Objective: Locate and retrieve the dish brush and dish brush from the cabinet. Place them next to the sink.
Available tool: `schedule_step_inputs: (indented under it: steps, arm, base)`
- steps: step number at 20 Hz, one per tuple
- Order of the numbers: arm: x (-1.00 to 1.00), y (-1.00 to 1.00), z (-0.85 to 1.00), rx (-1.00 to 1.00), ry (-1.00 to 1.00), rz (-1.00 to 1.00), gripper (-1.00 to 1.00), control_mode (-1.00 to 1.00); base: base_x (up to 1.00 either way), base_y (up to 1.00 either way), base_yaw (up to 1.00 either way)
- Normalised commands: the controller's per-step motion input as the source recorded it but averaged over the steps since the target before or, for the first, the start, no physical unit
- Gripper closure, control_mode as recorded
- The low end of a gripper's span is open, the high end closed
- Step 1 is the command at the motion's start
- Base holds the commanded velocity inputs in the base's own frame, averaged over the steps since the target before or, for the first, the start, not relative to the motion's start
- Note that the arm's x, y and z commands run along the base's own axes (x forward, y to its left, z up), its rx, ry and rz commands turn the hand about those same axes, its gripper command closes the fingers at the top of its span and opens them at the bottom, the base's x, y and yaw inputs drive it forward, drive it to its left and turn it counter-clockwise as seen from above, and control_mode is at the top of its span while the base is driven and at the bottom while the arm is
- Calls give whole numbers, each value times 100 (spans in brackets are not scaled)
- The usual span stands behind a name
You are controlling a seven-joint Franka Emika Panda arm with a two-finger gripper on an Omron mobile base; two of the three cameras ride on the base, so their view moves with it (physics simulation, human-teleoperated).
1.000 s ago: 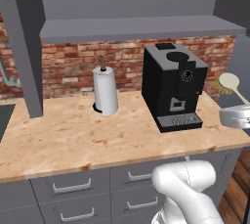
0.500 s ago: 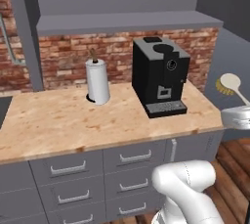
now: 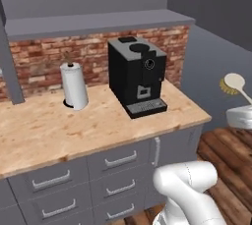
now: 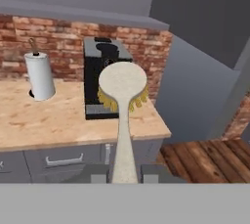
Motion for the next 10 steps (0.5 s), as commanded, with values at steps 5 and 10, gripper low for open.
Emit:
schedule_step_inputs:
  steps: [5,10]
  arm:
    - [0,0,0,0,0,0,100,100]
    - [0,0,0,0,0,0,100,100]
  base:
    - [0,0,-49]
    - [0,0,-50]
